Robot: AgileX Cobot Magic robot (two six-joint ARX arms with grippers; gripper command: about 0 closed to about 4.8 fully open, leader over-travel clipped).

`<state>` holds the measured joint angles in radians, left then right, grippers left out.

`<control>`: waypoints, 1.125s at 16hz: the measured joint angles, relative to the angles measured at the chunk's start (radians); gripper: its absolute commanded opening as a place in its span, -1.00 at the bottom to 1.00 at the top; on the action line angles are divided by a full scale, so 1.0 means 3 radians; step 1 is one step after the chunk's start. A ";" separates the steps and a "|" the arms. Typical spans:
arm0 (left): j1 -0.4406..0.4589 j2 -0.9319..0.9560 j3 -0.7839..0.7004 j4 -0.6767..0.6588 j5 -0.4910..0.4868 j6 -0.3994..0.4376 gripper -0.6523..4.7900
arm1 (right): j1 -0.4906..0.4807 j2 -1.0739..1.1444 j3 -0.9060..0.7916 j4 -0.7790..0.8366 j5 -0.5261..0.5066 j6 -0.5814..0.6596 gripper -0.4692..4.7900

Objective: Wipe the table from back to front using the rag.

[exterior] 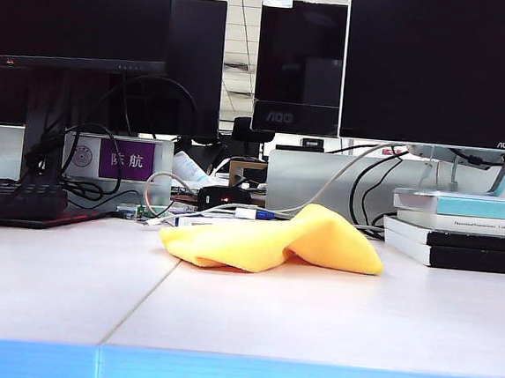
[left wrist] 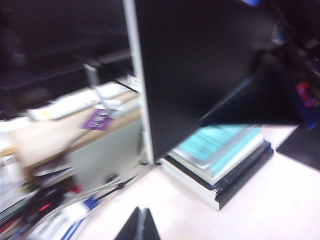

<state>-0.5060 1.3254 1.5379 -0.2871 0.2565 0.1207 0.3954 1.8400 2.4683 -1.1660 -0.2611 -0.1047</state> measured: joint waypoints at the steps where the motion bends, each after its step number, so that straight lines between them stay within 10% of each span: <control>1: 0.0000 -0.0224 0.0000 -0.0205 -0.0037 -0.0005 -0.78 | 0.0001 -0.0112 -0.0001 -0.0008 0.0000 0.0001 -0.84; 12: -0.0005 -0.2928 -0.0825 -0.2266 -0.0546 -0.0336 -0.78 | 0.0006 -0.0970 0.0000 -0.0558 0.0262 0.0004 -0.84; 18: -0.0005 -0.4392 -0.2992 -0.1275 -0.0651 -0.0661 -0.78 | 0.0033 -0.1081 -0.0013 -0.0745 0.0281 0.0004 -0.84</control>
<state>-0.5076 0.0078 0.6403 -0.6697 0.0612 -0.0776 0.4053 1.5158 2.4645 -1.3895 -0.1768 -0.1036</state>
